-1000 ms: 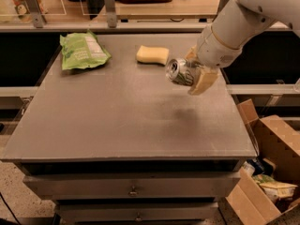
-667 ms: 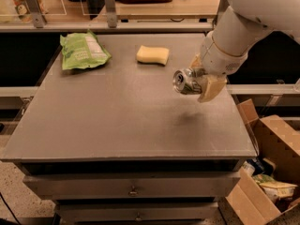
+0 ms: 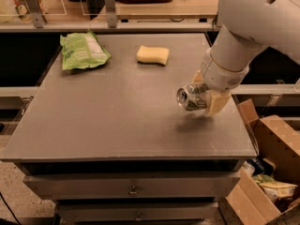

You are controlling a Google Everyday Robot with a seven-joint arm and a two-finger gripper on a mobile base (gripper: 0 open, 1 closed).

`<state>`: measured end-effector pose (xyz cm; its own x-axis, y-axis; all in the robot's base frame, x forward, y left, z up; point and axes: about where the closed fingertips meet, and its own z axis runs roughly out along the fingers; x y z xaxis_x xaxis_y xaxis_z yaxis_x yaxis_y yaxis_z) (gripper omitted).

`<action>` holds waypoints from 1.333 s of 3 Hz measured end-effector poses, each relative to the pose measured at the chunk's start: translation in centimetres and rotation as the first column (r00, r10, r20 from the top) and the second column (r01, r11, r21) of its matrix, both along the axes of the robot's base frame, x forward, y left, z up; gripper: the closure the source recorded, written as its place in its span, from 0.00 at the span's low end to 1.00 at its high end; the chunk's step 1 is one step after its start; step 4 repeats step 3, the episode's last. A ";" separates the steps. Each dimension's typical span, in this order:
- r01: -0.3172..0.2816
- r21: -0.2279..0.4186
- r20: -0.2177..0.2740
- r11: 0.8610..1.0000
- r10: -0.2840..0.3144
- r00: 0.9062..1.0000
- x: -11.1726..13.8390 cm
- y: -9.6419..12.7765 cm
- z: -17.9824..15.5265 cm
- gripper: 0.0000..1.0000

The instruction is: Knock 7up can over

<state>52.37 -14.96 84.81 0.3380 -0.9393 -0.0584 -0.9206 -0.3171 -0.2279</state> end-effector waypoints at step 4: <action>-0.042 -0.027 -0.091 0.999 0.040 0.995 -2.1 -0.1 -2.2 0.00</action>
Offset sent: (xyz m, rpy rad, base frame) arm -0.0266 -0.0039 -0.0303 -0.0448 0.1170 0.0500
